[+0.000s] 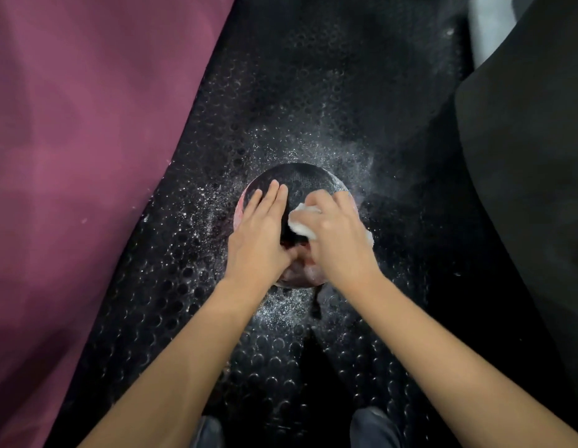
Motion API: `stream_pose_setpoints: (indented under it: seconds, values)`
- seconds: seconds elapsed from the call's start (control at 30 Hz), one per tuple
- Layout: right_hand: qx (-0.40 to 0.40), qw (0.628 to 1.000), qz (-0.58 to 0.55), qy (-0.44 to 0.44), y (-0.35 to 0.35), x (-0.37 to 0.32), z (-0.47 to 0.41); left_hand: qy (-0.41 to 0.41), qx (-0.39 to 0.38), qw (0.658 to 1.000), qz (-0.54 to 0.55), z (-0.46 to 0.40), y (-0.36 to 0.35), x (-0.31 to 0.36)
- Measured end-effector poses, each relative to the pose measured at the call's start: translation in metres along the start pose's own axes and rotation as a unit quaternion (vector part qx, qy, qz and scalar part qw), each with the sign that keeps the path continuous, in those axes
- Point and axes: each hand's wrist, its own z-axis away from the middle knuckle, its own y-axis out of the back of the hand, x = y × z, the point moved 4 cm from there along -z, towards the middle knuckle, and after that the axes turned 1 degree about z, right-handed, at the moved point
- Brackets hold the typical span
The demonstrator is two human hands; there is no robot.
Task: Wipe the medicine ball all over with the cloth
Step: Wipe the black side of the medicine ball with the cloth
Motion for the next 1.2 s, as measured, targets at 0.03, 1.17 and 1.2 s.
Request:
stream_pose_setpoints:
  seconds: [0.03,1.17,1.2]
  values:
    - [0.002,1.0,-0.01,-0.005,0.003,0.004,-0.004,-0.001,0.001,1.0,0.003,0.001,0.001,0.0]
    - [-0.058,0.996,-0.012,-0.07,0.015,0.008,0.007,0.019,-0.079,0.997,0.017,0.022,0.007,-0.009]
    - [-0.058,0.993,-0.018,-0.105,0.016,0.017,-0.003,0.018,-0.077,0.997,0.018,0.022,0.007,-0.008]
